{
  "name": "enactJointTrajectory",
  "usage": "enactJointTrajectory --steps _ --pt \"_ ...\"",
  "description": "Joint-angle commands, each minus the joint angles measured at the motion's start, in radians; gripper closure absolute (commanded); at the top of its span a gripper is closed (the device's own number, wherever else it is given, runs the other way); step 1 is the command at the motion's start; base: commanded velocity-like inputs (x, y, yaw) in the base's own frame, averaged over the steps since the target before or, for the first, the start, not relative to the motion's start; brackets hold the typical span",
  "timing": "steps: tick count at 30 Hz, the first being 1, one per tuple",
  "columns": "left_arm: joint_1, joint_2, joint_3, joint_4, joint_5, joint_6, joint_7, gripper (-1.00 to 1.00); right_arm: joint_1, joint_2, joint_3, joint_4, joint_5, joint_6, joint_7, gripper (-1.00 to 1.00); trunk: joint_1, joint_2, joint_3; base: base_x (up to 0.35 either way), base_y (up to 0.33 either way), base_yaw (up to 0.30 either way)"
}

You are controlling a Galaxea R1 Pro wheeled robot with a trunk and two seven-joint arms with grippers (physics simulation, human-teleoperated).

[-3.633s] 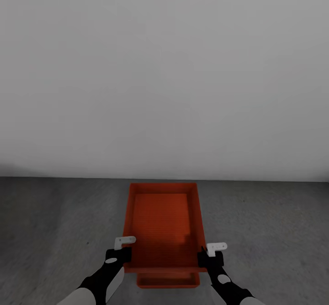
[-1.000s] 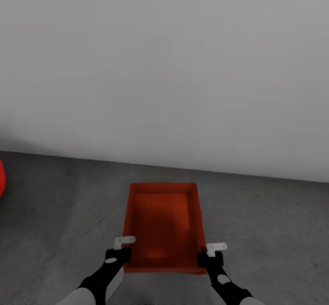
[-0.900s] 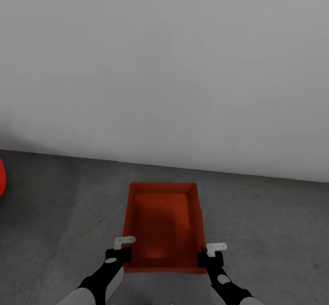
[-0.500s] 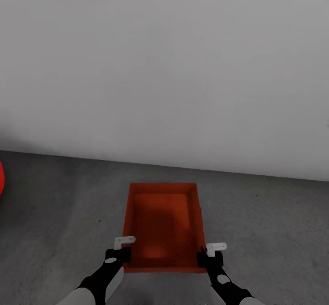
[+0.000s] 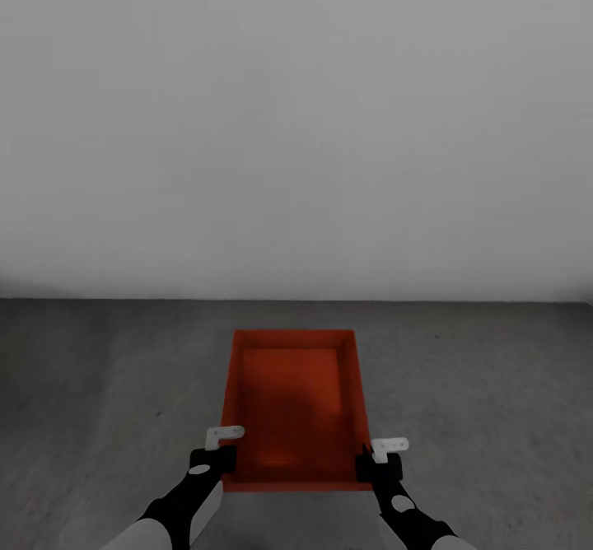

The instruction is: Move the two storage containers from the living room to the garage. In the garage, place one container on the floor and stack the other container on top of it (either order is fine).

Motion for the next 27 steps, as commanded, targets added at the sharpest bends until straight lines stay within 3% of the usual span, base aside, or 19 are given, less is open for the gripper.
enactJointTrajectory --steps 1,10,27 --pt "0.000 0.009 0.011 0.001 0.016 0.002 0.011 1.00 -0.001 -0.005 -0.034 -0.003 0.006 -0.003 -0.010 1.00 0.000 -0.001 -0.001 0.000 0.000 -0.103" --pt "0.000 0.009 0.011 0.001 0.016 0.002 0.011 1.00 -0.001 -0.006 -0.034 -0.003 0.004 -0.002 -0.010 1.00 0.000 -0.001 -0.003 0.000 0.000 -0.021" --pt "0.000 0.009 0.011 0.001 0.016 0.002 0.011 1.00 -0.001 -0.006 -0.034 -0.003 0.002 -0.002 -0.010 1.00 0.000 -0.001 -0.029 0.000 0.000 0.000"
